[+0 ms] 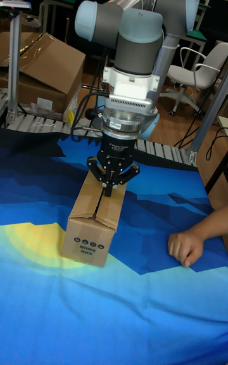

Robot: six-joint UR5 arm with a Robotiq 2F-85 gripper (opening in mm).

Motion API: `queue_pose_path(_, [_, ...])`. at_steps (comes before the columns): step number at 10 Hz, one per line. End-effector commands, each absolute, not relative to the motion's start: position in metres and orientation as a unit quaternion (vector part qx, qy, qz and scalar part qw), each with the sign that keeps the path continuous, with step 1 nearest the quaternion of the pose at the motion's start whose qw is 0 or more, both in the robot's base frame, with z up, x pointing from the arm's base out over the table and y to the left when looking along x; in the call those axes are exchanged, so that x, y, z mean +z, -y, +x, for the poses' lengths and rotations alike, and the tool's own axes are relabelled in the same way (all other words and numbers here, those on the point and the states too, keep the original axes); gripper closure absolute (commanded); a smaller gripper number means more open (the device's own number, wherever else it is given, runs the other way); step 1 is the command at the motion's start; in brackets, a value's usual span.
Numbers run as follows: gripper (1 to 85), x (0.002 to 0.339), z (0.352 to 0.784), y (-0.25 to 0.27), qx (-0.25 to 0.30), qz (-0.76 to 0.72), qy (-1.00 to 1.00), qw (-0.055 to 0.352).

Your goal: Open a box

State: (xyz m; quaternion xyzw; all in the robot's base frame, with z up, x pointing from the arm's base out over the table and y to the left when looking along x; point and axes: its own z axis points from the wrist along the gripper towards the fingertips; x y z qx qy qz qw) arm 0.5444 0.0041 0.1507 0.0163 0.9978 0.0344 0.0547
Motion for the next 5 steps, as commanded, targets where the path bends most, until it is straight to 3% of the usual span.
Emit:
queue_pose_path(1, [84.3, 0.154, 0.538, 0.014, 0.019, -0.006, -0.998, 0.052])
queue_pose_path(5, [84.3, 0.162, 0.532, 0.033, -0.015, -0.021, -0.999, 0.039])
